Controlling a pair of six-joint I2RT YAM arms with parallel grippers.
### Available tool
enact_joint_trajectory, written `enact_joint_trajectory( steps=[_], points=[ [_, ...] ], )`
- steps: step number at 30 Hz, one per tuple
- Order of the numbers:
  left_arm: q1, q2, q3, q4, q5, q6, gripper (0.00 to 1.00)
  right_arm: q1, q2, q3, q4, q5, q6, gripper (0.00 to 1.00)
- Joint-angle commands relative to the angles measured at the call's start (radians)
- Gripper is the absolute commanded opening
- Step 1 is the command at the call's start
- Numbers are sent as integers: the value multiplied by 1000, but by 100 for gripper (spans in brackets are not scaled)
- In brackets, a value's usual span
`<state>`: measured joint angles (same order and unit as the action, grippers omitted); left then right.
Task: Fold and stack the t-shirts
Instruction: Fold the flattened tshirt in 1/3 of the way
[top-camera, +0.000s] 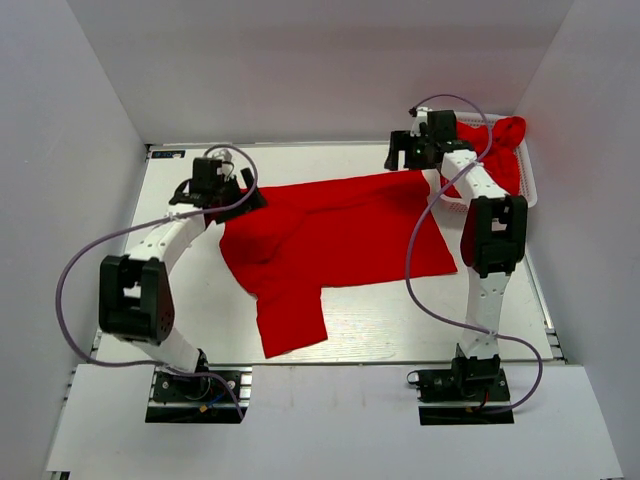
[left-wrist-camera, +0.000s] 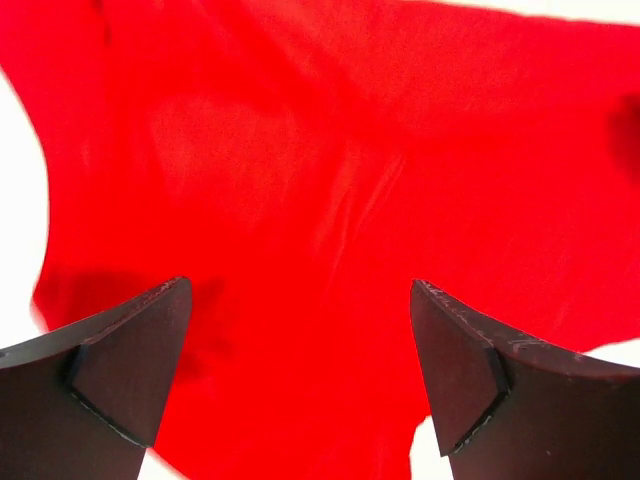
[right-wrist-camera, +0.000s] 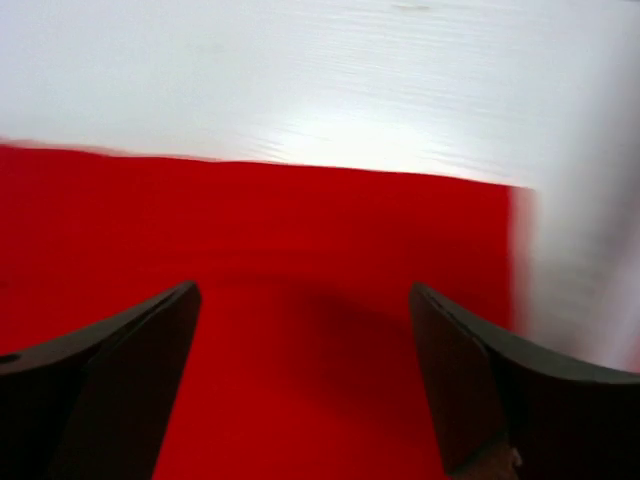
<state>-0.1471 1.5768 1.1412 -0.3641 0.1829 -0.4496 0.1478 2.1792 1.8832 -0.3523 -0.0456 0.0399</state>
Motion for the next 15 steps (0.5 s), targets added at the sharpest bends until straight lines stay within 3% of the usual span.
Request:
enact_joint_trajectory(
  steps=[1, 15],
  points=[
    [-2, 130, 97, 80, 35, 19, 100, 18, -32, 31, 24, -38, -35, 90],
    [20, 537, 371, 41, -8, 19, 100, 61, -12, -39, -91, -82, 29, 90]
  ],
)
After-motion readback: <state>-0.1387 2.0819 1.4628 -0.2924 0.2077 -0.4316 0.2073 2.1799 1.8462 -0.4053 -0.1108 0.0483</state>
